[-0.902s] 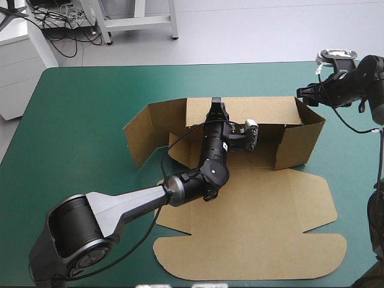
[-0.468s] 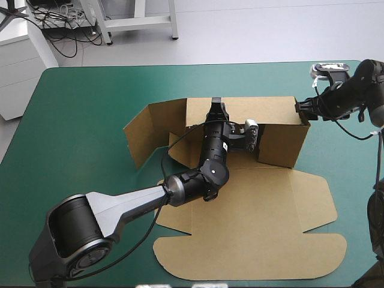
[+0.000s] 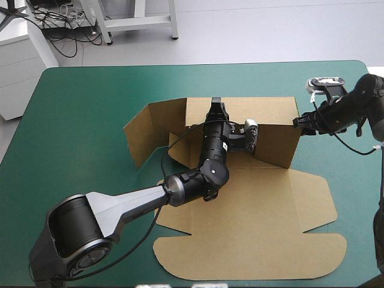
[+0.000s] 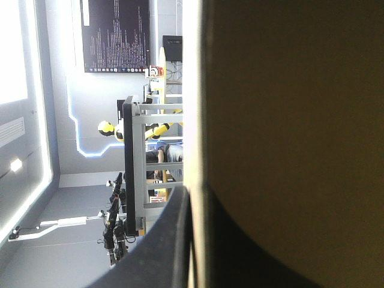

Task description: Fold the box

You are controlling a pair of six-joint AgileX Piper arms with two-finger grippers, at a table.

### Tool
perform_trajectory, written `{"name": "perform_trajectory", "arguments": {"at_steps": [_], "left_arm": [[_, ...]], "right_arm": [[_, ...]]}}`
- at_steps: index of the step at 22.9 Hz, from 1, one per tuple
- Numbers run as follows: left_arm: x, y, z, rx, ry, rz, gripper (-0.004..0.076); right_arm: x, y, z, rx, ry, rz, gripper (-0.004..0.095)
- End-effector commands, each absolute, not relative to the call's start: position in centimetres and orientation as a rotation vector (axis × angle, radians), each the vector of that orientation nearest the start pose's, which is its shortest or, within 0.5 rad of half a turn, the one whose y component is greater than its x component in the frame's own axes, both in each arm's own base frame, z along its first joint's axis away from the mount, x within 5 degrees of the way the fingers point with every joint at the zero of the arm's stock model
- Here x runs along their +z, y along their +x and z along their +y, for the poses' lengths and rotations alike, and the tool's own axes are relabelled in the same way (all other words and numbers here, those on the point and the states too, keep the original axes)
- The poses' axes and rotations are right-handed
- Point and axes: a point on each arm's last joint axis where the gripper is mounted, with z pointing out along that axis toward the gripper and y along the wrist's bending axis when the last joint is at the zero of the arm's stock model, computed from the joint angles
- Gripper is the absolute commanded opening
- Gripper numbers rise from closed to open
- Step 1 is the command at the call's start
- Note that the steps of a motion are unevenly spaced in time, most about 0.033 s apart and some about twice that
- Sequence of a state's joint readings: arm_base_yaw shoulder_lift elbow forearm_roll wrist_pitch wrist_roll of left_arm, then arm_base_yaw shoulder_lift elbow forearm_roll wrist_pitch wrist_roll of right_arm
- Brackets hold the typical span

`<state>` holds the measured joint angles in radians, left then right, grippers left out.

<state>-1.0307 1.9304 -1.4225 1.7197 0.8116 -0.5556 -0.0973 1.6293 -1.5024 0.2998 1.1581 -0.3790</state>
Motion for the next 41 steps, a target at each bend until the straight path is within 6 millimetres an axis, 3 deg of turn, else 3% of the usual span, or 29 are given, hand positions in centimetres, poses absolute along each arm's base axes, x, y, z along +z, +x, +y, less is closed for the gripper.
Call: {"name": "perform_trajectory", "arguments": {"at_steps": [1,7,16,24,31,41], "left_arm": [[30.8,27.4,-33.6,0.894,1.256,1.176,-0.001],[30.8,27.4,-33.6,0.894,1.256,1.176,-0.001],[30.8,27.4,-33.6,0.894,1.256,1.176,-0.001],[30.8,27.4,-33.6,0.893,1.257,1.175,-0.001],[30.8,27.4,-33.6,0.893,1.257,1.175,-0.001],[30.8,27.4,-33.6,0.894,1.256,1.176,-0.001]], "right_arm": [[35.2,32.4,-0.5,0.266,-0.298,2.552,0.0561],[33.0,29.0,-0.5,0.194,-0.28,2.445,0.0561],[33.2,27.5,0.0,0.24,-0.308,2.442,0.0561],[33.1,27.1,0.0,0.232,-0.35,2.472,0.0561],[33.6,28.0,-0.3,0.169,-0.336,2.37,0.0561],[34.4,28.4,0.9,0.219,-0.57,2.202,0.0561]]}}
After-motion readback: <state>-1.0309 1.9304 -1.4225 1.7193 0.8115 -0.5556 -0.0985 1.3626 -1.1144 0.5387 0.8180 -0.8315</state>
